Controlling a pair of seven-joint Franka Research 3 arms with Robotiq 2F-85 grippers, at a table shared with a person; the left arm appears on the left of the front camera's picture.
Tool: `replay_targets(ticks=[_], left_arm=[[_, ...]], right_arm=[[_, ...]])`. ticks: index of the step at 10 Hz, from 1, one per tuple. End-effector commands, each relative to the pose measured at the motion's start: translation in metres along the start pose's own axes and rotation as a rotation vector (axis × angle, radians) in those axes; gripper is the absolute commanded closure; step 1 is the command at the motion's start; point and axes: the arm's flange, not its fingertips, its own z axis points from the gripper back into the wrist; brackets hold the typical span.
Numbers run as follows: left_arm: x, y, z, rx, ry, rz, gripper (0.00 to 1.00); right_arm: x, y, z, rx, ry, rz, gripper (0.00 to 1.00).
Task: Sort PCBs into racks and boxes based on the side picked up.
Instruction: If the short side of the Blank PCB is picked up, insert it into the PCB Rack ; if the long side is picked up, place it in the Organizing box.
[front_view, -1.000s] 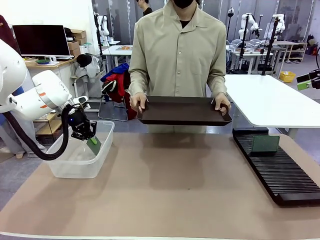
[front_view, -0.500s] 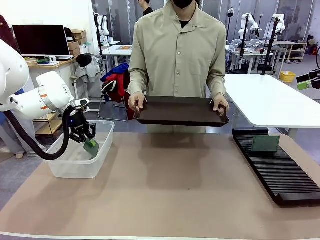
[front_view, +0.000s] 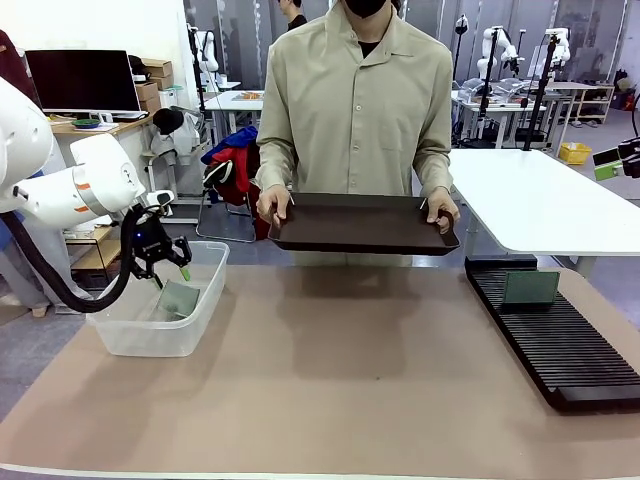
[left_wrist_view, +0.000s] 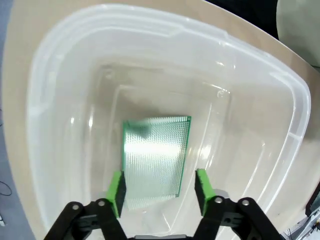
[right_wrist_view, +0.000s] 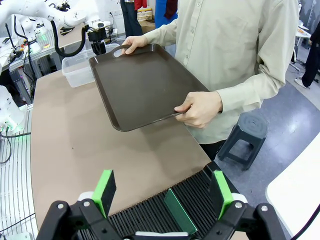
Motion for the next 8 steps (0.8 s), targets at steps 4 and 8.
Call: replay_targets(ticks=[4, 8], left_arm=[[-0.034, -0.022, 0.044, 0.028, -0.130, -0.083, 0.00], [-0.025, -0.028, 0.055, 0.015, -0.114, -0.060, 0.00]], right_arm=[[0.000, 0.000, -0.001, -0.006, 0.001, -0.001, 0.00], [0.000, 0.000, -0.001, -0.006, 0.001, -0.001, 0.00]])
